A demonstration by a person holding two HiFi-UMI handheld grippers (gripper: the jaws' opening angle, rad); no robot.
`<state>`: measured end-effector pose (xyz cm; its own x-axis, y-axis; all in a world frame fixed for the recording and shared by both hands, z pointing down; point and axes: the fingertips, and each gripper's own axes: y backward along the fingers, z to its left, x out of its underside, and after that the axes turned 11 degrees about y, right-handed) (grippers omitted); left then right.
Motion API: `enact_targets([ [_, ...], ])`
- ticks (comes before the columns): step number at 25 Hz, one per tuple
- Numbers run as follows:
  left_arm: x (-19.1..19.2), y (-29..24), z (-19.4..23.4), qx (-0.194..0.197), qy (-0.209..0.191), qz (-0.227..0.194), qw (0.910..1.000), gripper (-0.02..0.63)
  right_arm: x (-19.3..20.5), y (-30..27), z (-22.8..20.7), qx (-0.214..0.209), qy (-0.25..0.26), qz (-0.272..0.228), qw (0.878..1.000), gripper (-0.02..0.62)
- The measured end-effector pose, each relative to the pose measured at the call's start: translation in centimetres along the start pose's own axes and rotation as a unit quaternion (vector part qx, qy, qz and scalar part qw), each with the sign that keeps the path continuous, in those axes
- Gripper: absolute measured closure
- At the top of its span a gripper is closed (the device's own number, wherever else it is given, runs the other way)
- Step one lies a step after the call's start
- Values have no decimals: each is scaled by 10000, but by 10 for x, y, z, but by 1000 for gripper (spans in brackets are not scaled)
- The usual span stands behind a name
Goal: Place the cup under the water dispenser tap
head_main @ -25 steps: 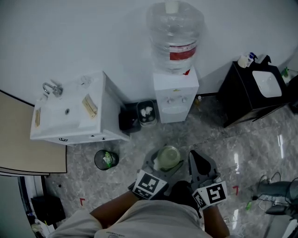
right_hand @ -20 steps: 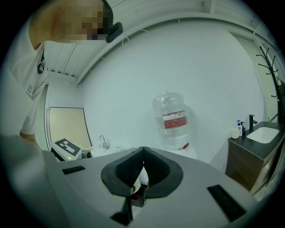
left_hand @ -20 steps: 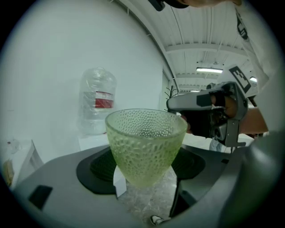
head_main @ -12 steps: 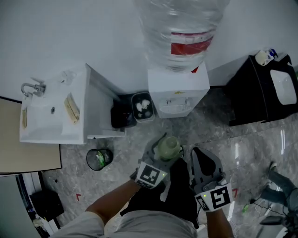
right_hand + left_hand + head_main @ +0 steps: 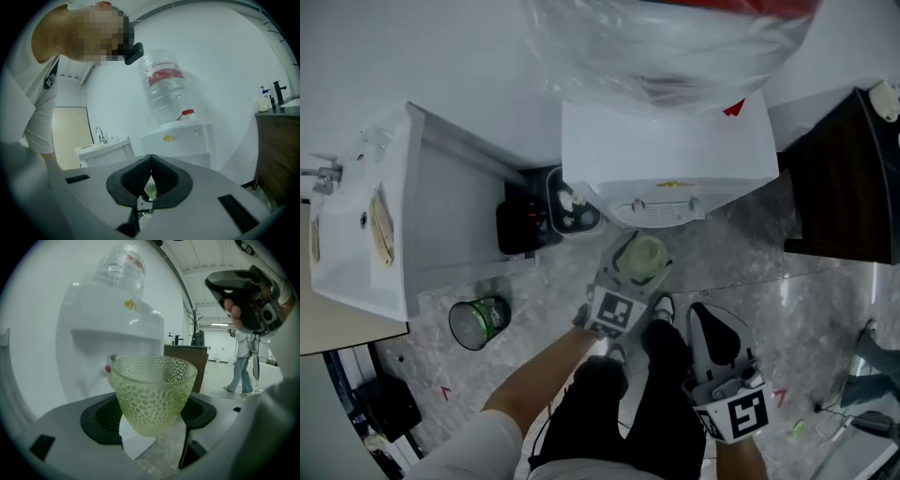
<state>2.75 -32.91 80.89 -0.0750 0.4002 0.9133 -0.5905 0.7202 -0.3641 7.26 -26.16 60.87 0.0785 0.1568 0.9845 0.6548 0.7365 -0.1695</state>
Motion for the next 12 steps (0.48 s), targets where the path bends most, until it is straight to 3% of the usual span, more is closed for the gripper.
enact_targets([
  [4, 41, -41, 34, -292, 202, 47, 9994, 239, 38, -6, -6, -59, -15, 158, 9999, 580],
  [12, 83, -80, 78, -789, 551, -21, 9954, 239, 64, -12, -16, -202, 37, 303, 9993, 580],
])
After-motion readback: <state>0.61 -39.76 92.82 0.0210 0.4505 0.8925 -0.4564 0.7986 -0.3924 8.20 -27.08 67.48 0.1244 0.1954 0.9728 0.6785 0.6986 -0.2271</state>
